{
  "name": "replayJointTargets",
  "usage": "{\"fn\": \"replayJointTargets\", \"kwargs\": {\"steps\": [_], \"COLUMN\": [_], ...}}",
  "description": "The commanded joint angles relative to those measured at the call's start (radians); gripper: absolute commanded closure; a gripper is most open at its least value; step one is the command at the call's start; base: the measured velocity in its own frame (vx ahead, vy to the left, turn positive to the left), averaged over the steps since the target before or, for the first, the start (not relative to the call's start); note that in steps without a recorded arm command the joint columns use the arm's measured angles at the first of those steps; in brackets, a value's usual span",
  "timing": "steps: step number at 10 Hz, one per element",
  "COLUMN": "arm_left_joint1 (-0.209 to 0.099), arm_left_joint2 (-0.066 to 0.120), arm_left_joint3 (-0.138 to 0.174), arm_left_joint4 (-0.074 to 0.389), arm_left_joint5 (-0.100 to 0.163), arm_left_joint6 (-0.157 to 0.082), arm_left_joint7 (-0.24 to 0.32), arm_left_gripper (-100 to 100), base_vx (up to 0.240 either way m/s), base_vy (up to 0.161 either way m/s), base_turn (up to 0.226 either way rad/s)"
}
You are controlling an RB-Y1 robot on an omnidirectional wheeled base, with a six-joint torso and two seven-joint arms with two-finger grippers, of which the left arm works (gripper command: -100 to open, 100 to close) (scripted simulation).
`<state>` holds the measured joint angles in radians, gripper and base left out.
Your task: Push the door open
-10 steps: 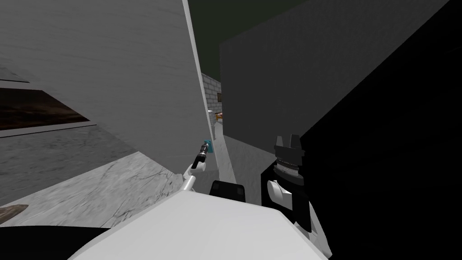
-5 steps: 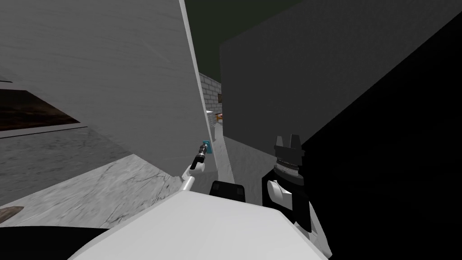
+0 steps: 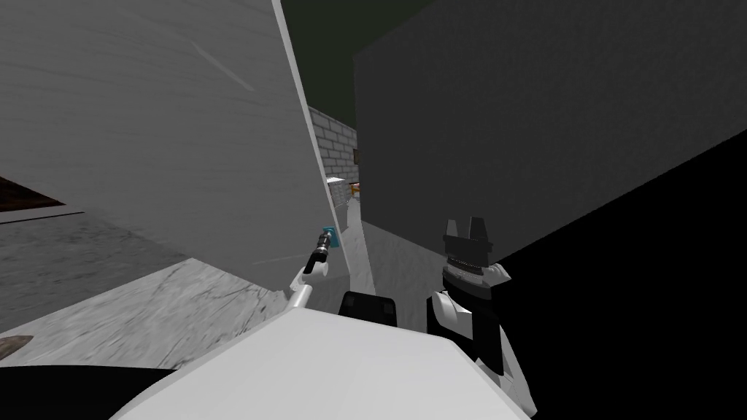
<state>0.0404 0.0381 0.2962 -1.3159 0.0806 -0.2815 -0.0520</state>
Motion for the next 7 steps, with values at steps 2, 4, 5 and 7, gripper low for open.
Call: {"fn": "replayJointTargets", "kwargs": {"steps": [2,4,5,7], "arm_left_joint1": [0.000,0.004,0.007,0.010], "arm_left_joint2": [-0.012,-0.017,-0.009,-0.003], "arm_left_joint3": [0.030,0.032,0.048,0.068], "arm_left_joint4": [-0.008,-0.007,-0.012,-0.017], "arm_left_joint5": [0.006,0.005,0.009,0.012], "arm_left_joint6": [0.003,0.008,0.007,0.007], "arm_left_joint7": [-0.004,-0.008,-0.010,-0.013], "arm_left_gripper": [100,100,100,100], "base_vx": [0.181,0.130,0.122,0.186], "base_vy": [-0.046,-0.014,-0.016,-0.032], "base_turn": [0.056,0.032,0.021,0.054]}}
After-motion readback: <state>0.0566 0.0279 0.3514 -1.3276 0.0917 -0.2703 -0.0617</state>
